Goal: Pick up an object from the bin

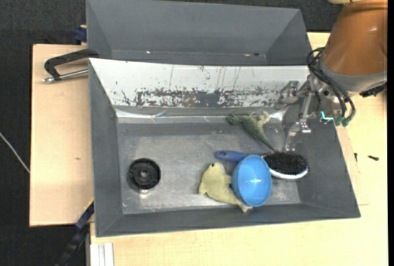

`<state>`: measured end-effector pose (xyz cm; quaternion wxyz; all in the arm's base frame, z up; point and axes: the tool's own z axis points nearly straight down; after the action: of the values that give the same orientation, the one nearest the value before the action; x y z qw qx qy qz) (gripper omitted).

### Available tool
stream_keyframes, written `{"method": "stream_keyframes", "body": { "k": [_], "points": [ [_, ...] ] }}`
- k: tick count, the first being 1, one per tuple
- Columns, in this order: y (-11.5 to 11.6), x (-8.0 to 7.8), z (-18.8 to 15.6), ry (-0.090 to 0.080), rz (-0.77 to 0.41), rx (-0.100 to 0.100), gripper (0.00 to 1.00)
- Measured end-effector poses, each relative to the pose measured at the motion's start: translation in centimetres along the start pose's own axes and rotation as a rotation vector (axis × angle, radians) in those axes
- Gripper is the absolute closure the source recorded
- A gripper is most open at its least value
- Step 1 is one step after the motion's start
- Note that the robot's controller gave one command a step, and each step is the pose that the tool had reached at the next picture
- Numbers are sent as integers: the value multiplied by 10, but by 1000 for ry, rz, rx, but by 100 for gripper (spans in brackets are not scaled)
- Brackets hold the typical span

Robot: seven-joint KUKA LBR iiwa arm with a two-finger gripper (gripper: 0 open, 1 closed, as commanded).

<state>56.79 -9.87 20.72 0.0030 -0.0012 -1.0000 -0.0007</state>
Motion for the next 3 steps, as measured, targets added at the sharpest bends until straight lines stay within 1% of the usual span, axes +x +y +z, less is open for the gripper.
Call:
{"method": "stream_keyframes", "body": {
  "k": [1, 2, 3],
  "points": [
    [58, 26, 137, -11, 115, -1, 0],
    [58, 25, 133, -10, 115, -2, 100],
    [42, 10, 3, -20, -9, 3, 100]
  ]
}}
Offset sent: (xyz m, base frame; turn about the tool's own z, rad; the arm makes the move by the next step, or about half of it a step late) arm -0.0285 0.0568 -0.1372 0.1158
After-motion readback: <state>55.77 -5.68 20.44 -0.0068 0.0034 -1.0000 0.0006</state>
